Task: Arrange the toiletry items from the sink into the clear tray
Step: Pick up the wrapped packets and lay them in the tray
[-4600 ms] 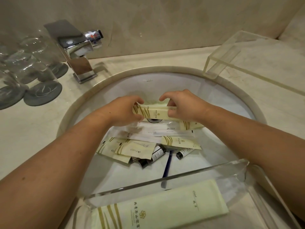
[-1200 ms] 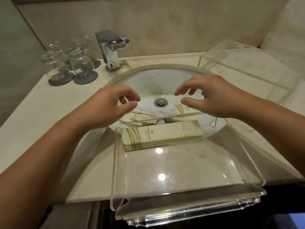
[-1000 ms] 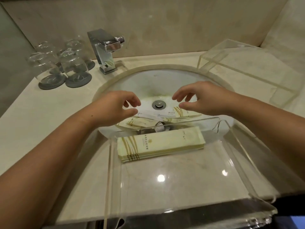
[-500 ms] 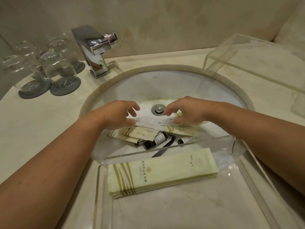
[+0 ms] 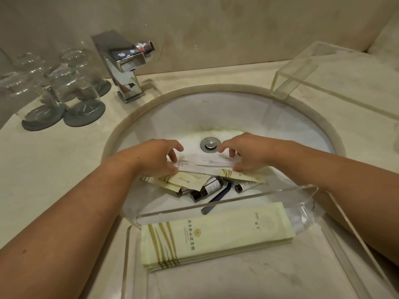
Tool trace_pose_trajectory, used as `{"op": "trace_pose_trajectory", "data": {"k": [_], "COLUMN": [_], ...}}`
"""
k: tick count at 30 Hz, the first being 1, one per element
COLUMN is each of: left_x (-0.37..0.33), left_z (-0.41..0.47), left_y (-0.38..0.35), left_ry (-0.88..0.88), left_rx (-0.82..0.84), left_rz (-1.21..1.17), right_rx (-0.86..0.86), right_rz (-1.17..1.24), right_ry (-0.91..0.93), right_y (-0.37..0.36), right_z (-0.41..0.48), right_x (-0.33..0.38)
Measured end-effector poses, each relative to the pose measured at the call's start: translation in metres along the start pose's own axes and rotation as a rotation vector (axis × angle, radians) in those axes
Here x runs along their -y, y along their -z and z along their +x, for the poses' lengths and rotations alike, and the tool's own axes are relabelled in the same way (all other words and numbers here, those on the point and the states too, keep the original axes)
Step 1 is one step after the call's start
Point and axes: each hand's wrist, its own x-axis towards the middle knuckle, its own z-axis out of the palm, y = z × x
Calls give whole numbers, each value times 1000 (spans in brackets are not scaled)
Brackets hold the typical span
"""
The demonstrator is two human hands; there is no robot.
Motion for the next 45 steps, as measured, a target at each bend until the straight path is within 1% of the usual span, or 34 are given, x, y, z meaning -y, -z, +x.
{"op": "trace_pose_trajectory", "data": {"k": [6,10,12,16,19,22,25,28,34,39,42,45], "left_x": [1,2,0,-2,-1,-1,-1,-3,-9,-10,-11,-13], "left_z": [0,0,0,-1,-1,-2,-3,-6,-21,-39,-55,-71], "left_y": [1,2,2,3,4,5,6,8,15,27,33,37], "left_ry": [16,9,2,-16,-28,-58,-73,-88,-125,-165,-167,-154], "left_rx": [61,68,52,-2,-30,-84,-155,-212,-314,-469,-526,-580], "left_rz": [-3,11,14,15,0,-1,-10,4,-3,40,34,41], "right_rx": [-7,-11,-33,-95,-117,-141,-139,-191,-324,-447,-508,-570], "right_rz": [-58,-67,-23,157,214,335,529,671,707,751,788,757], "right_ry": [-72,-88,-98,-110,-119,-156,-172,-172,-150,-112,-79,-61], "right_y": [1,8,12,18,21,25,27,29,37,48,58,66], "right_z": [-1,-4,-6,-9,-11,-13,-15,-19,-30,-51,-69,-88], "right_x": [1,8,8,6,5,2,-1,-1,4,17,28,39]}}
